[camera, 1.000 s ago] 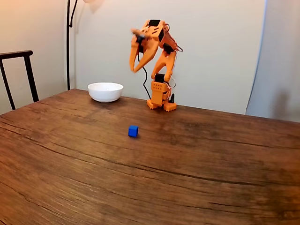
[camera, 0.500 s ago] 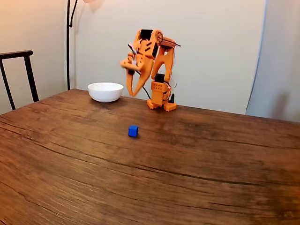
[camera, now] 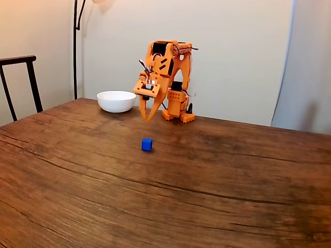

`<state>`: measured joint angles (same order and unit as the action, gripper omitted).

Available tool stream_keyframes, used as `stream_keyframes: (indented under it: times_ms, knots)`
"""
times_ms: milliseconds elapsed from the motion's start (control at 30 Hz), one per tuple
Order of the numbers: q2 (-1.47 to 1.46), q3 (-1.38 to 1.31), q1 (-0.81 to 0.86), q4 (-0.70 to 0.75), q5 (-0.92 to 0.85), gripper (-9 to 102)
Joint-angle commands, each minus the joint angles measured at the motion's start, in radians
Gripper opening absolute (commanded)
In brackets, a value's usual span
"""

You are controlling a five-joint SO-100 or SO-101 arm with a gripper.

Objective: Grasp the cube and drop it in the bowl

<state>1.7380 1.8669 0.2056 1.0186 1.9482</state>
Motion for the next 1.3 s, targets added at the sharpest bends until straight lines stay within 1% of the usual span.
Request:
stream_keyframes:
  times_ms: [0, 367, 500, 567, 733, 900, 1267]
  knots:
    - [-0.023, -0.02, -0.005, -0.023, 0.002, 11]
    - [-0.11, -0.028, -0.061, -0.017, -0.012, 43]
    - [-0.11, -0.02, -0.069, -0.009, -0.077, 54]
    - [-0.112, -0.02, -0.069, -0.009, -0.083, 55]
    - [-0.123, -0.017, -0.078, -0.011, -0.123, 55]
    - [-0.222, -0.023, -0.095, -0.021, -0.156, 55]
    - [-0.285, -0.035, -0.104, -0.023, -0.161, 55]
